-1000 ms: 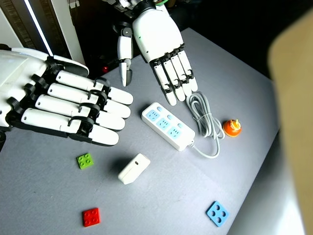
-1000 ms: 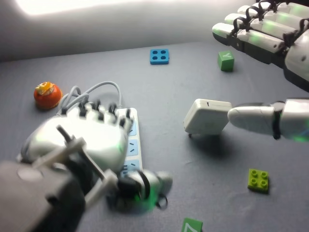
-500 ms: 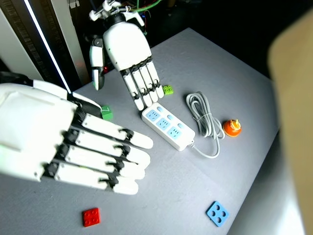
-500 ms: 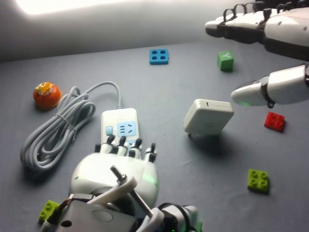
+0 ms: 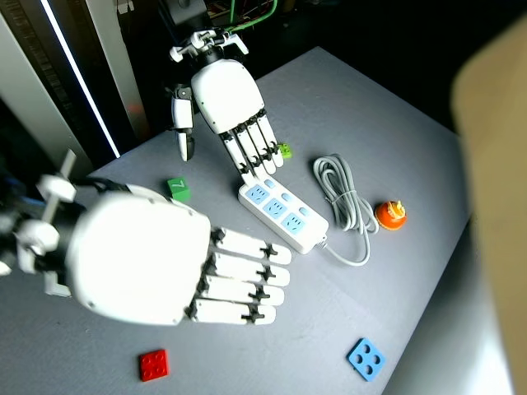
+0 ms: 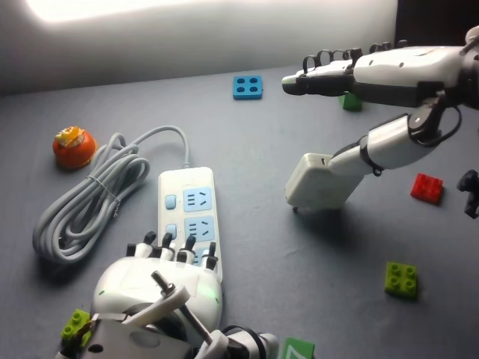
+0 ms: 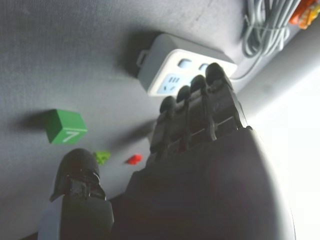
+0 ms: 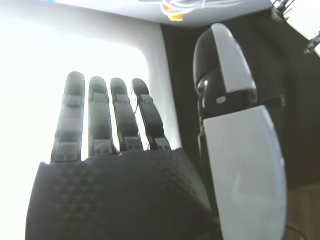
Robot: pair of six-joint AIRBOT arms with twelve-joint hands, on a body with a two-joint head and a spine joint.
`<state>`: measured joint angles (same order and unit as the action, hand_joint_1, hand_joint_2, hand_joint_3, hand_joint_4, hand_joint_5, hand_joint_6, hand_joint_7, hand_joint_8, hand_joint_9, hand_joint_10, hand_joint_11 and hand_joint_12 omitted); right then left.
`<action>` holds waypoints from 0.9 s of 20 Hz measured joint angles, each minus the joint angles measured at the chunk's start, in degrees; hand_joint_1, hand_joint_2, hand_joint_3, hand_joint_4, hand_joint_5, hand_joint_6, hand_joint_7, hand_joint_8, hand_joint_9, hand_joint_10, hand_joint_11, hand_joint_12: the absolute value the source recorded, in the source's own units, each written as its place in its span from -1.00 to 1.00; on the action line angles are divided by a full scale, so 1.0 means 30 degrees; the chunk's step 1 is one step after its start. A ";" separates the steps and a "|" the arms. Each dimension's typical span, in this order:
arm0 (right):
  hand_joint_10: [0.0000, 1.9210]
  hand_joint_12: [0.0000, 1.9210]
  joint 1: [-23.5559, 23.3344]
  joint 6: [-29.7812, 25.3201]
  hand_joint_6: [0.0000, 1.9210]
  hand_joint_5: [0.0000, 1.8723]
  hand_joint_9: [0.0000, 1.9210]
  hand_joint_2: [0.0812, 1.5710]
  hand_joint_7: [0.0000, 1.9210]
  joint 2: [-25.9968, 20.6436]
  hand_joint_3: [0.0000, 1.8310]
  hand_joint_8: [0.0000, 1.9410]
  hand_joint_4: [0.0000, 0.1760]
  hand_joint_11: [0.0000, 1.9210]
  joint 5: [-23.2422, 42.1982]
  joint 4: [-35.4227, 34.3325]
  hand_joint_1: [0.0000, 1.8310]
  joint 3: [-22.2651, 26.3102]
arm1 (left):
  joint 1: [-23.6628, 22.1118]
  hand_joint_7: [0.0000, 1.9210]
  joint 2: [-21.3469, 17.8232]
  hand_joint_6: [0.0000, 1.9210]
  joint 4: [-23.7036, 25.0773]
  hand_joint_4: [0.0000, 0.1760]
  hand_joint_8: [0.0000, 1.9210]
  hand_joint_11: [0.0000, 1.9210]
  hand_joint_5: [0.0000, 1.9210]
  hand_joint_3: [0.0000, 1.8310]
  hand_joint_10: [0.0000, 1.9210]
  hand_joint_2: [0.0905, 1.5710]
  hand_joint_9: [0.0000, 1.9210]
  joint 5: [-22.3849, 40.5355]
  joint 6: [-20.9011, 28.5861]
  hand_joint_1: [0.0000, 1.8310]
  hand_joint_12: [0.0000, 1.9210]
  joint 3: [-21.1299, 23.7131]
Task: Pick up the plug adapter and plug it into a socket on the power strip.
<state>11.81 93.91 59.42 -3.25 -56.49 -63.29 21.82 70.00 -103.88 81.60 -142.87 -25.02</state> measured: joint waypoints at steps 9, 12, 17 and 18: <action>-0.99 -0.74 0.1297 -0.0452 -0.99 -0.89 -0.95 0.44 -0.94 0.1552 -1.00 -1.00 -1.00 -1.00 -0.0321 -0.0969 -0.04 -0.1858 | 0.0364 -1.00 0.0007 -1.00 0.0233 -1.00 -1.00 -1.00 -1.00 -1.00 -1.00 0.50 -0.99 -0.0831 0.0007 -0.95 -0.78 -0.0495; -1.00 -0.84 0.1413 -0.0583 -1.00 -0.94 -0.97 0.43 -0.98 0.2084 -1.00 -1.00 -1.00 -1.00 -0.0546 -0.1035 0.02 -0.2499 | 0.0656 -0.98 0.0007 -1.00 0.0459 -1.00 -1.00 -1.00 -1.00 -1.00 -1.00 0.51 -0.98 -0.1290 0.0015 -0.96 -0.72 -0.0801; -1.00 -0.70 0.1625 -0.0736 -1.00 -0.89 -0.94 0.40 -0.95 0.2594 -1.00 -1.00 -1.00 -1.00 -0.0838 -0.1093 0.04 -0.3009 | 0.1049 -1.00 0.0007 -1.00 0.0816 -1.00 -1.00 -1.00 -1.00 -1.00 -1.00 0.50 -1.00 -0.1712 0.0015 -0.94 -0.80 -0.0991; -1.00 -0.72 0.1654 -0.0765 -1.00 -0.90 -0.94 0.42 -0.96 0.2732 -1.00 -1.00 -1.00 -1.00 -0.1042 -0.1086 0.02 -0.3177 | 0.1158 -0.99 0.0007 -1.00 0.0925 -1.00 -1.00 -1.00 -0.99 -1.00 -1.00 0.49 -0.99 -0.1763 0.0015 -0.93 -0.78 -0.0991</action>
<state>16.78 91.61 67.61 -6.37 -59.75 -72.82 25.30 70.02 -101.10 76.31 -142.82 -27.99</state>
